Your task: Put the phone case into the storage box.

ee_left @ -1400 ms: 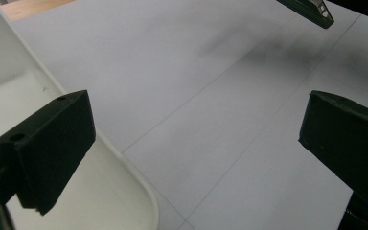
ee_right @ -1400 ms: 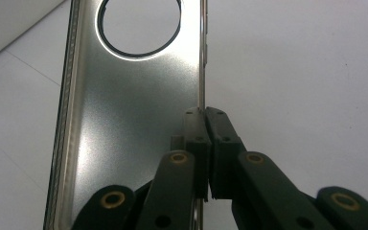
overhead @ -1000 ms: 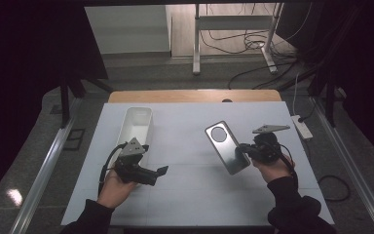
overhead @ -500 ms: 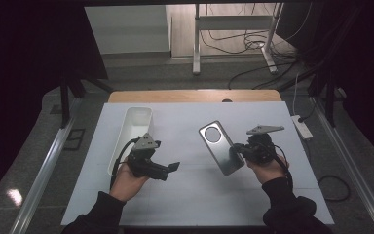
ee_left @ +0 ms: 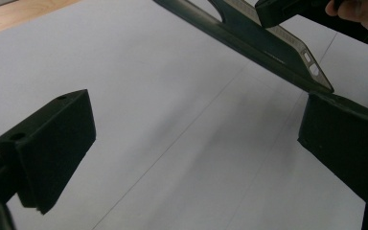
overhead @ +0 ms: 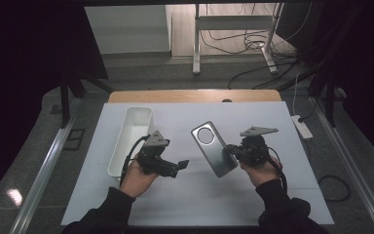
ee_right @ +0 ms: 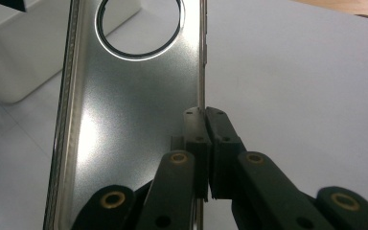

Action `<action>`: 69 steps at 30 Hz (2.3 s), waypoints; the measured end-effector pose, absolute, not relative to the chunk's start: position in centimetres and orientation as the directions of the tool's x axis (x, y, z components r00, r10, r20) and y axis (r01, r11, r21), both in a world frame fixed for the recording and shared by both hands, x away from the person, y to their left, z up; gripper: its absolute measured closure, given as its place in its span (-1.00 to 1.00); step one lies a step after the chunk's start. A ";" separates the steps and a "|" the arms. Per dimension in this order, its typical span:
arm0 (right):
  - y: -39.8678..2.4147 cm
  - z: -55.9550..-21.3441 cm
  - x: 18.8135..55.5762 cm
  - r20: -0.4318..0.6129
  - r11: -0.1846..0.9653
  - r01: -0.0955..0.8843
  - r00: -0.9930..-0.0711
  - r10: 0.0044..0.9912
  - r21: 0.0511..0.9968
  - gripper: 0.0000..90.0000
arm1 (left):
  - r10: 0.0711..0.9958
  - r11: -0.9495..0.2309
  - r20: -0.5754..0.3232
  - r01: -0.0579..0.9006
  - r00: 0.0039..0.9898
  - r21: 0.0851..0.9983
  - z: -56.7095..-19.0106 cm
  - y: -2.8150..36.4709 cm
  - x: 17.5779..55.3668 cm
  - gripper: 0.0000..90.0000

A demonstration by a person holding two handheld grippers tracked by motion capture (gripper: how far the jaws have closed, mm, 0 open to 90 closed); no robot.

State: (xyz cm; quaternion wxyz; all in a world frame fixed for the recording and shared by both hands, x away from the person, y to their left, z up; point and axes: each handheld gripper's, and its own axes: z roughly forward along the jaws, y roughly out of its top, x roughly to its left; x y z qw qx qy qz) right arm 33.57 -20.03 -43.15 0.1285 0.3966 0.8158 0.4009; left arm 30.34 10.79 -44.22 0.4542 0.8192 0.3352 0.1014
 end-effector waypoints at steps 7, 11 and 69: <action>-19.1 -43.2 33.2 0.111 0.370 0.537 -0.665 0.739 0.758 0.97 | 0.632 -0.377 -0.135 0.455 0.763 0.807 -44.4 9.8 30.8 -1.00; -18.6 -43.2 33.0 0.111 0.372 0.534 -0.670 0.734 0.759 0.97 | 0.627 -0.383 -0.136 0.455 0.767 0.804 -44.6 9.4 30.9 -1.00; -15.7 -43.8 31.4 0.116 0.449 0.455 -0.790 0.602 0.769 0.17 | 0.570 -0.363 -0.297 0.560 0.766 0.745 -44.9 10.5 31.5 0.76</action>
